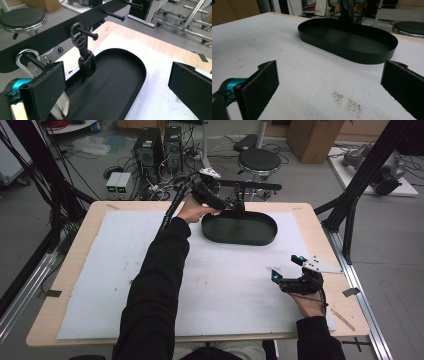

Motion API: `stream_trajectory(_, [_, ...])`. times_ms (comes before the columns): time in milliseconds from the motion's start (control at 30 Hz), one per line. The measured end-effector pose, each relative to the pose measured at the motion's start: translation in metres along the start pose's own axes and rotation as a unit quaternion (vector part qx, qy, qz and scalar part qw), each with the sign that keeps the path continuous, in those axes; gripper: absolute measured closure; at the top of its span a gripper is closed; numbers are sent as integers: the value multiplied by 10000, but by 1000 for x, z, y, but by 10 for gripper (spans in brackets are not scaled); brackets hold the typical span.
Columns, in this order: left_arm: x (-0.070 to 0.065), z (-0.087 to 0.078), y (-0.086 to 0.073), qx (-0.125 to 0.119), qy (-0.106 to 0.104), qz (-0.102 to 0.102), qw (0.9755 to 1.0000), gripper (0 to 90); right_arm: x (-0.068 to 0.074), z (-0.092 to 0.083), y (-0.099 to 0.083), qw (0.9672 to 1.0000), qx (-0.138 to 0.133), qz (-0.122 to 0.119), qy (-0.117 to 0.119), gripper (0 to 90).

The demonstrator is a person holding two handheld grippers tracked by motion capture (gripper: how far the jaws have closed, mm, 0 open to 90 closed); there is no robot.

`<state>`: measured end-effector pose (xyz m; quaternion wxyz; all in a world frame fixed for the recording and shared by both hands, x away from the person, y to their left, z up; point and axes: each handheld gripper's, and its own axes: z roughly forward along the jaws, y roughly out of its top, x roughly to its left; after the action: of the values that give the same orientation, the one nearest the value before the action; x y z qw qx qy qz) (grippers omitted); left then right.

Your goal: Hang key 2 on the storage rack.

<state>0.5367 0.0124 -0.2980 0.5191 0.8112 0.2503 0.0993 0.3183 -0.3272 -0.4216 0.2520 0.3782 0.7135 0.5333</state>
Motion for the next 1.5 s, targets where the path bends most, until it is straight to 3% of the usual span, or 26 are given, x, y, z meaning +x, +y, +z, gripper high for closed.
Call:
stream_trajectory(333, [-9,-17,-5,-41,11,120,9999,17,0,0,0,10000,-10,-9,-5,8])
stream_trajectory(733, [-15,-39,-26,-31,72,153,9999,17,1,0,0,10000,16,-23,-8,8])
stream_trajectory(1133, [-27,-78,-61,-67,171,251,9995,17,3,0,0,10000,37,-38,-11,8])
stream_trajectory(1500, [-26,-114,-97,-35,417,114,9991,17,4,1,0,9999,77,-81,-36,8])
